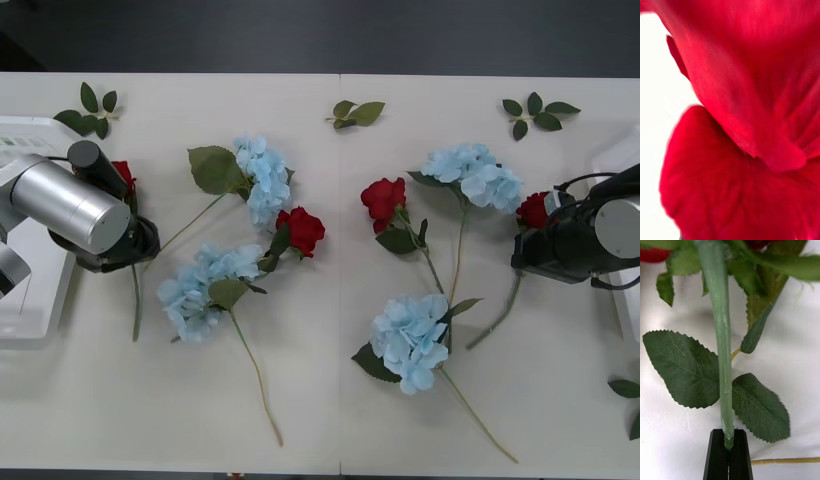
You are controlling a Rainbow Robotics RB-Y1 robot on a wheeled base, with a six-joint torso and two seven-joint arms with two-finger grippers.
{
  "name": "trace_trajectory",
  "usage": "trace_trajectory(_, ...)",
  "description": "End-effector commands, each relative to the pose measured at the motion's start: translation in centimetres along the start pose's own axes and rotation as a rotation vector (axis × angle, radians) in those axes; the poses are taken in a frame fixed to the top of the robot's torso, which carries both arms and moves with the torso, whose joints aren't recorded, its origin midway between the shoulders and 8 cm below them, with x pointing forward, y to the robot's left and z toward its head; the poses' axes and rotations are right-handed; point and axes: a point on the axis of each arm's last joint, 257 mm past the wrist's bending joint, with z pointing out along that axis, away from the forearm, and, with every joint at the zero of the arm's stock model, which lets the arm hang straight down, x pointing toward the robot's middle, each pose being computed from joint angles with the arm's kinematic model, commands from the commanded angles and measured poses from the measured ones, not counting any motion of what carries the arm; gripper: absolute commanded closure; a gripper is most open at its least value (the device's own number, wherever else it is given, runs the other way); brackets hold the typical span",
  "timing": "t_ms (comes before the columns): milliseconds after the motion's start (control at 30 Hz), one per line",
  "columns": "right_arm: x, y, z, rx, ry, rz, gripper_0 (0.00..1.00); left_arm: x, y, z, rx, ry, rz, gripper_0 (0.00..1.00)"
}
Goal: Put the red flowers into the right box and the blue flowers into the left box
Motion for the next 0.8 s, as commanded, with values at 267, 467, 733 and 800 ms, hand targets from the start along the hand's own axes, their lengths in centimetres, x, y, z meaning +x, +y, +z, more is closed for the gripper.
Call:
trace_trajectory(267, -2.0, 0.8, -0.4, -0.010, -0.046, 0.004, 1.00, -7.7, -2.8, -9.4, 0.093, -0.204, 0.212, 1.00)
trace_trajectory(467, -2.7, 1.4, -0.7, -0.028, -0.063, -0.007, 1.00, -7.9, -5.9, -14.1, 0.266, -0.253, 0.363, 1.00)
trace_trajectory(733, -6.3, 1.9, -4.5, -0.011, -0.117, -0.269, 1.00, -5.4, -11.8, -20.9, 0.548, -0.313, 0.548, 1.00)
trace_trajectory(800, -7.1, 1.5, -6.5, 0.011, -0.120, -0.357, 1.00, -4.3, -13.8, -23.1, 0.653, -0.334, 0.598, 1.00)
